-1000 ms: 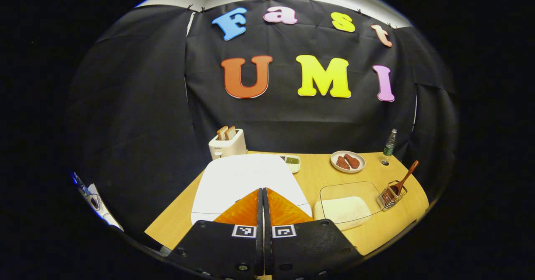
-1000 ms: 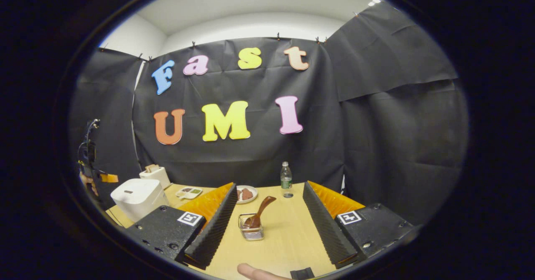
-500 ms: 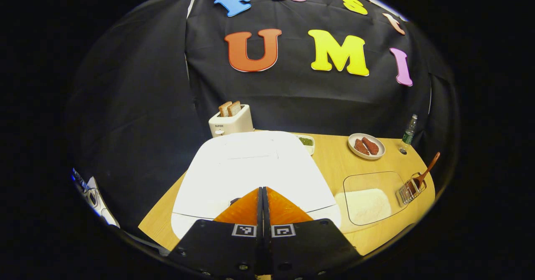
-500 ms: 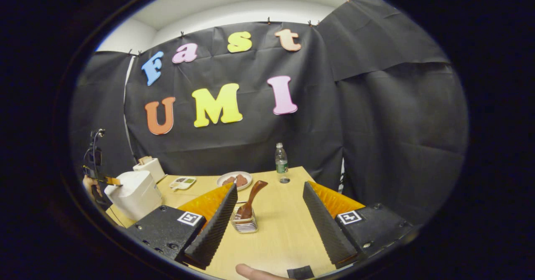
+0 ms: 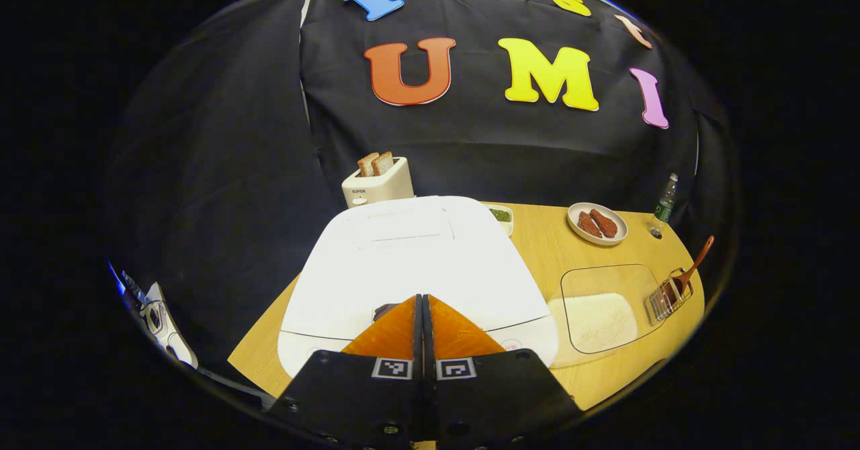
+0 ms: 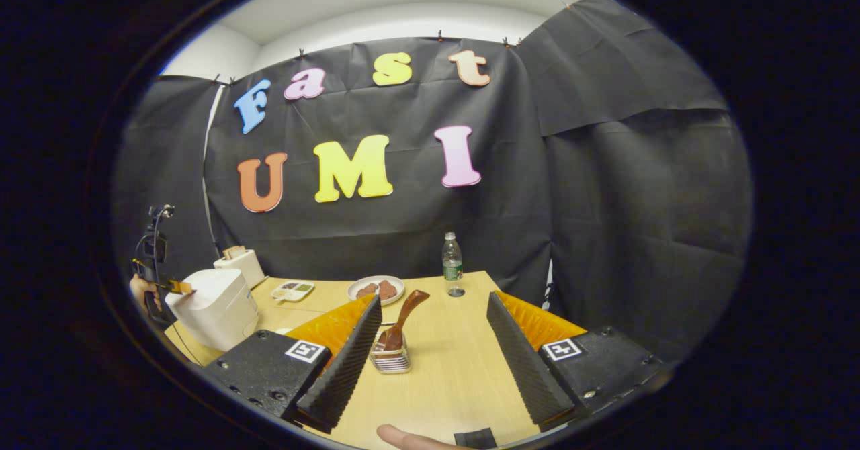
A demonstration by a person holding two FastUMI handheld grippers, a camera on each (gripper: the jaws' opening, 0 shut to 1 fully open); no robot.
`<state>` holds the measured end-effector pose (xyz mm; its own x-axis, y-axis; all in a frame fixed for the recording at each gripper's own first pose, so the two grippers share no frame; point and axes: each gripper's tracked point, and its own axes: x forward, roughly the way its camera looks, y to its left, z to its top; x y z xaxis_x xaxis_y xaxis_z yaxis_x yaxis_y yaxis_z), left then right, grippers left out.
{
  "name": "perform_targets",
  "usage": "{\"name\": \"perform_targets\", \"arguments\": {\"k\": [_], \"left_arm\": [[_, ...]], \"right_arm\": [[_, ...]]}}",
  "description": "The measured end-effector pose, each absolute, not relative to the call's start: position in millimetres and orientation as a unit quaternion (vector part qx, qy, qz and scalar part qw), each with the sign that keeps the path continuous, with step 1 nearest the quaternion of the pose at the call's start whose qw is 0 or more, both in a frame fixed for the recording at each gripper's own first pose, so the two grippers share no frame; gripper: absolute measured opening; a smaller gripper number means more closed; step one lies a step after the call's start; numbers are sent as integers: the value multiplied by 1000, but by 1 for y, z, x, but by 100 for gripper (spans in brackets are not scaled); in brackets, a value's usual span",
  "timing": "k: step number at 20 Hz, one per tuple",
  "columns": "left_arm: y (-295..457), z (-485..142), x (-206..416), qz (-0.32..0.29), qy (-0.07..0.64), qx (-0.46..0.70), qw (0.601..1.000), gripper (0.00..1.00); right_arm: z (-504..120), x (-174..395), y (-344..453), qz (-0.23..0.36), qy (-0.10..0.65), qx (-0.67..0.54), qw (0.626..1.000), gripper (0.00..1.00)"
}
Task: Close the left gripper, press the button to open the rice cooker; take a wooden spoon from the chopstick holder with the right hand, scoop a spoonful of rice and pour it into the rice cooker, then put the wooden spoon back into the chopstick holder.
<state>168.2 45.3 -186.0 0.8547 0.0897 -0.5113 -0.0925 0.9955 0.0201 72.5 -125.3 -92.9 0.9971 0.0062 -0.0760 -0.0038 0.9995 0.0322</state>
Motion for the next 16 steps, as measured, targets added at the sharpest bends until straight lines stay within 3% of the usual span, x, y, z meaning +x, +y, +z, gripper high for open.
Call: {"name": "perform_targets", "arguments": {"k": [8,16], "left_arm": [[51,-171,162,44,249,-29,967,0],[58,-90,103,50,139,-20,989,0]], "right_arm": [[-104,73,-123,3,46,8,999,100],[-133,88,-116,8,74,1,997,100]]}}
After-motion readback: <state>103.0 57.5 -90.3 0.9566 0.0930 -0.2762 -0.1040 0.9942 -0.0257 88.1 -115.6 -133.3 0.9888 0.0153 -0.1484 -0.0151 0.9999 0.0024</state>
